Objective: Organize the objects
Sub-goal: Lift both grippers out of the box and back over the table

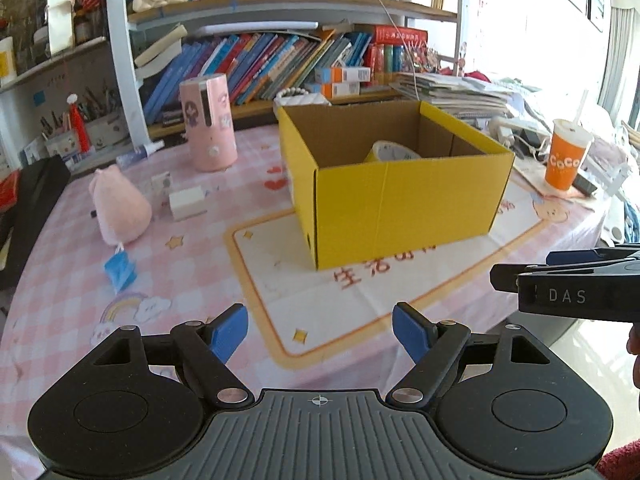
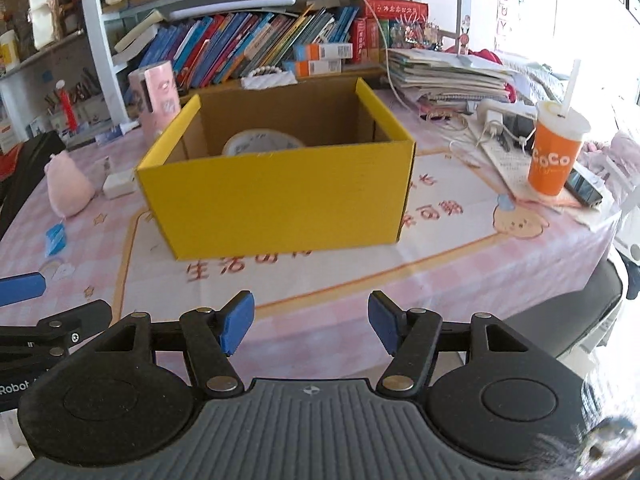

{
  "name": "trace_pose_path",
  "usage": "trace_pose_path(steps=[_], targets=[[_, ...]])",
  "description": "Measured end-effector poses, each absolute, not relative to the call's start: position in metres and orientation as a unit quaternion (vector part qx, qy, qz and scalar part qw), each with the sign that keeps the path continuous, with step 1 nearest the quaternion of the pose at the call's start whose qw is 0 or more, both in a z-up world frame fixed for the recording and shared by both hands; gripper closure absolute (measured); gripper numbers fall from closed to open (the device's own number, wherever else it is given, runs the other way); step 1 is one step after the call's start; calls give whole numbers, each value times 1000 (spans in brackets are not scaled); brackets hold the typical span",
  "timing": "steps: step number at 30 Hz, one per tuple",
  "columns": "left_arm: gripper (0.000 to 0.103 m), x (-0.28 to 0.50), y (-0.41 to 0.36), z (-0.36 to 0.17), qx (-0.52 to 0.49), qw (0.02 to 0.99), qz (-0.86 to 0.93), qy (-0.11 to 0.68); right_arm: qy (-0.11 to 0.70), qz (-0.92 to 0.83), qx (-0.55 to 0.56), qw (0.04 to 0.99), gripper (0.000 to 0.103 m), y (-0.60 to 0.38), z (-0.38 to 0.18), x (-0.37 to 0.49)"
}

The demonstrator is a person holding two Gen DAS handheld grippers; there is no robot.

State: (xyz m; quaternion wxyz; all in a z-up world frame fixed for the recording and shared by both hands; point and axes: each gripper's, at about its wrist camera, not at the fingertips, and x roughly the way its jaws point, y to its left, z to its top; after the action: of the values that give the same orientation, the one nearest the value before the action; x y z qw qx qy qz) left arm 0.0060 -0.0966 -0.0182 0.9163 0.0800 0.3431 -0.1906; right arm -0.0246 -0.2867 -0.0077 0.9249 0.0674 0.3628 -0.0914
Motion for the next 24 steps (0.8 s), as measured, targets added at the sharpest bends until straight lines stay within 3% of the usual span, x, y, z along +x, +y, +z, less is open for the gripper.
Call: trace_pose_path(steps=[24], targets=[[21, -23, -36, -23, 73, 916, -157, 363, 374, -28, 43, 926, 39, -213, -13, -43]])
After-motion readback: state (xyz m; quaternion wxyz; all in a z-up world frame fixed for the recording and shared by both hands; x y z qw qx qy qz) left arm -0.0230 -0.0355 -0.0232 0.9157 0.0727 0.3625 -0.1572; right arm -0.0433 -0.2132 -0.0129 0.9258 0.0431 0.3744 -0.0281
